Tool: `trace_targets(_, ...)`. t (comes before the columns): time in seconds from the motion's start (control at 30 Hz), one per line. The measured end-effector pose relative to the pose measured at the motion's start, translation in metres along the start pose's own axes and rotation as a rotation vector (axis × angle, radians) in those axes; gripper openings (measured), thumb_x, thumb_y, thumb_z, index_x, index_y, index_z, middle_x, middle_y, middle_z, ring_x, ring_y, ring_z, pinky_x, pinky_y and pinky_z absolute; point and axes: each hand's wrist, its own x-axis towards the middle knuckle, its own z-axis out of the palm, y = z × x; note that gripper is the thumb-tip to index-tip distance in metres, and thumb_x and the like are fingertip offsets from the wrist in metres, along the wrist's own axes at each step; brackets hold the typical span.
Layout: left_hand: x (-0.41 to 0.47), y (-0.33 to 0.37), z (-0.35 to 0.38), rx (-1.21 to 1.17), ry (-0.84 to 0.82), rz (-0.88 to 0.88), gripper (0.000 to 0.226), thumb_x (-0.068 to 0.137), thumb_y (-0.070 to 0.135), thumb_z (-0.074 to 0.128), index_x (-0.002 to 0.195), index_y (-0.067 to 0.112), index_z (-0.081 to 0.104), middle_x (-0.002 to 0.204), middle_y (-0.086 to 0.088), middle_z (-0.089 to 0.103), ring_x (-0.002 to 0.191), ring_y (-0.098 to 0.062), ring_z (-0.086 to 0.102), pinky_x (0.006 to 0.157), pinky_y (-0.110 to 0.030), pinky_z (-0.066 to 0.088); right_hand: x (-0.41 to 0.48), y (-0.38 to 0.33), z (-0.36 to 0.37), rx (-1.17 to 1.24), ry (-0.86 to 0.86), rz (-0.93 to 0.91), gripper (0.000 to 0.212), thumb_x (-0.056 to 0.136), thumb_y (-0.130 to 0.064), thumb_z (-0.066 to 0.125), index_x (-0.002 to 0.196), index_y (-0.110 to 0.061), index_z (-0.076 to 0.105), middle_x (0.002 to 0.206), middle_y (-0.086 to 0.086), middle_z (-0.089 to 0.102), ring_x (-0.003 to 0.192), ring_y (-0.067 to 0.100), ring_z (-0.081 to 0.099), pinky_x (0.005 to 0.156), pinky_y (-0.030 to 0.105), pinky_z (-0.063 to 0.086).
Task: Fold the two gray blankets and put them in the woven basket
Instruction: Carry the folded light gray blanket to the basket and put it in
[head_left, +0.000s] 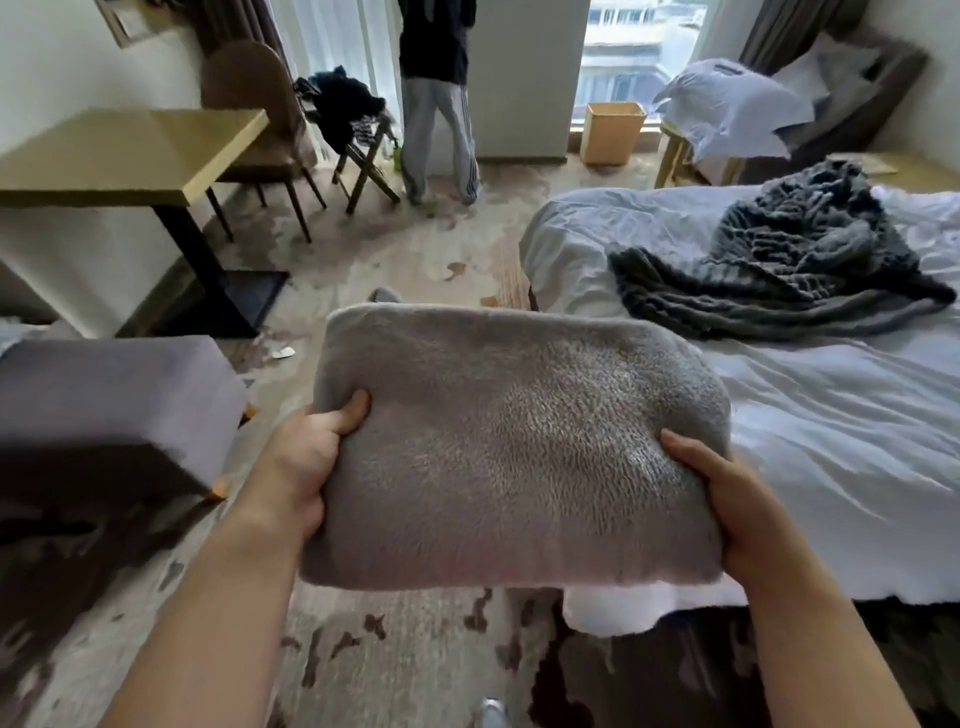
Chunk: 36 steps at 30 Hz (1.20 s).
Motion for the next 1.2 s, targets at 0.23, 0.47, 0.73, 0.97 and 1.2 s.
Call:
trace_targets(0.23, 0.128, 0.046, 0.006, -0.001, 0.11, 0.012, 0.021, 0.085, 0.027, 0.066, 0.092, 0.008, 0.069, 0.078, -0.01, 0.073, 0.075, -0.027, 0.067, 0.066, -0.033, 0.052, 0.14, -0.039, 0.06, 0.0, -0.13, -0.035, 0.042, 0.059, -0.034, 0.083, 0.098, -0.02, 0.073, 0.101, 0.017, 0.073, 0.089, 0.035, 0.072, 0.07, 0.044, 0.056)
trace_targets(0.47, 0.312, 0.079, 0.035, -0.023, 0.05, -0.081, 0.023, 0.084, 0.026, 0.065, 0.089, 0.004, 0.069, 0.076, -0.011, 0.073, 0.074, -0.027, 0.067, 0.074, -0.036, 0.052, 0.293, -0.078, 0.114, -0.08, -0.054, 0.022, 0.063, 0.049, -0.04, 0.088, 0.103, -0.013, 0.07, 0.1, 0.016, 0.074, 0.089, 0.034, 0.072, 0.074, 0.043, 0.056)
trace_targets(0.73, 0.516, 0.168, 0.129, 0.014, -0.114, -0.156, 0.027, 0.089, 0.026, 0.061, 0.087, 0.001, 0.068, 0.07, -0.011, 0.073, 0.06, -0.022, 0.069, 0.066, -0.034, 0.051, 0.456, -0.176, 0.148, -0.106, 0.147, -0.091, 0.066, 0.047, -0.043, 0.084, 0.101, -0.006, 0.071, 0.095, 0.016, 0.075, 0.083, 0.031, 0.073, 0.061, 0.033, 0.056)
trace_targets(0.97, 0.674, 0.222, 0.251, 0.092, -0.209, -0.094, 0.021, 0.087, 0.021, 0.063, 0.086, 0.001, 0.067, 0.065, -0.007, 0.072, 0.055, -0.016, 0.068, 0.061, -0.03, 0.05, 0.611, -0.234, 0.124, 0.05, 0.211, -0.084, 0.058, 0.057, -0.033, 0.081, 0.108, -0.007, 0.069, 0.101, 0.018, 0.073, 0.089, 0.037, 0.071, 0.074, 0.042, 0.055)
trace_targets(1.2, 0.819, 0.275, 0.365, 0.089, -0.109, -0.06, 0.018, 0.089, 0.019, 0.062, 0.085, 0.002, 0.068, 0.067, -0.007, 0.073, 0.058, -0.018, 0.068, 0.059, -0.027, 0.055, 0.822, -0.321, 0.114, 0.026, 0.187, -0.044, 0.037, 0.073, -0.022, 0.074, 0.106, -0.007, 0.069, 0.099, 0.02, 0.073, 0.087, 0.037, 0.071, 0.082, 0.052, 0.056)
